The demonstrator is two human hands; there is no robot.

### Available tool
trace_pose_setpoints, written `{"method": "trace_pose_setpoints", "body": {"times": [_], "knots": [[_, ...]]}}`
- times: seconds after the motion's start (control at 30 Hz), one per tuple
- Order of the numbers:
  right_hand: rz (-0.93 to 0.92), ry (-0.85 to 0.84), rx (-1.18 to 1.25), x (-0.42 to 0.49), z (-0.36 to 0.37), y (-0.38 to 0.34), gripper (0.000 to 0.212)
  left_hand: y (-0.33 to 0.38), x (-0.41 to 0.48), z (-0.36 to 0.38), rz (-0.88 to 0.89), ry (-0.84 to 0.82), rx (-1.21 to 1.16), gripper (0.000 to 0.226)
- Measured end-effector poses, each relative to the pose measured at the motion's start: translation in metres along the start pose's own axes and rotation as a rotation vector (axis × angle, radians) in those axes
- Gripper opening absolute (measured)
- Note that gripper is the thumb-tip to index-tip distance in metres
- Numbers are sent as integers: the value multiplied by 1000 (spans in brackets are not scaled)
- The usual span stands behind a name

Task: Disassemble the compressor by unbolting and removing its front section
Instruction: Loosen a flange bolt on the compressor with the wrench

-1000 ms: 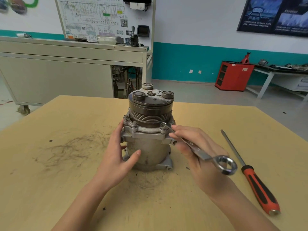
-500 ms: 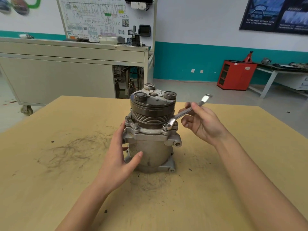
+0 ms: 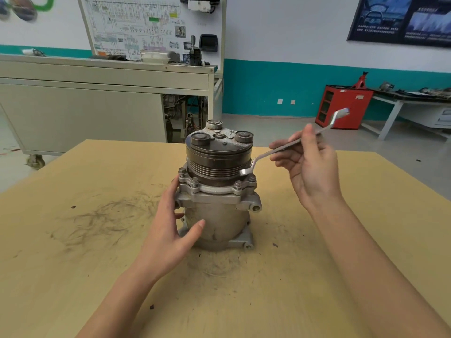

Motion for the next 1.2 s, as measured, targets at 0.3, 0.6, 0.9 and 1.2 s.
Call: {"method": "trace_pose_setpoints", "body": {"times": [0.3,0.6,0.9,1.2], "knots": [[-525,-71,-462,-69,25,-8,27,3,-1,-1,37,1,-3,87],[-814,-218,-1027,-96,29,-6,48,1,0,0,33,-3,-18,87],[77,-81,-51,-31,-9,14,24,0,-1,0,18,13,-23,89],[443,-282,72,32,-7,38,26,-1,-1,0,22,12,-6,91]]}}
Point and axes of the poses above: each hand's wrist, its own x-axis towards the middle knuckle, its own z-axis out of the palm, y = z × x, the point moved 2 cm from there along x, towards the middle knuckle, and after that the axes turned 4 degrees about -y, right-handed, at the moved point
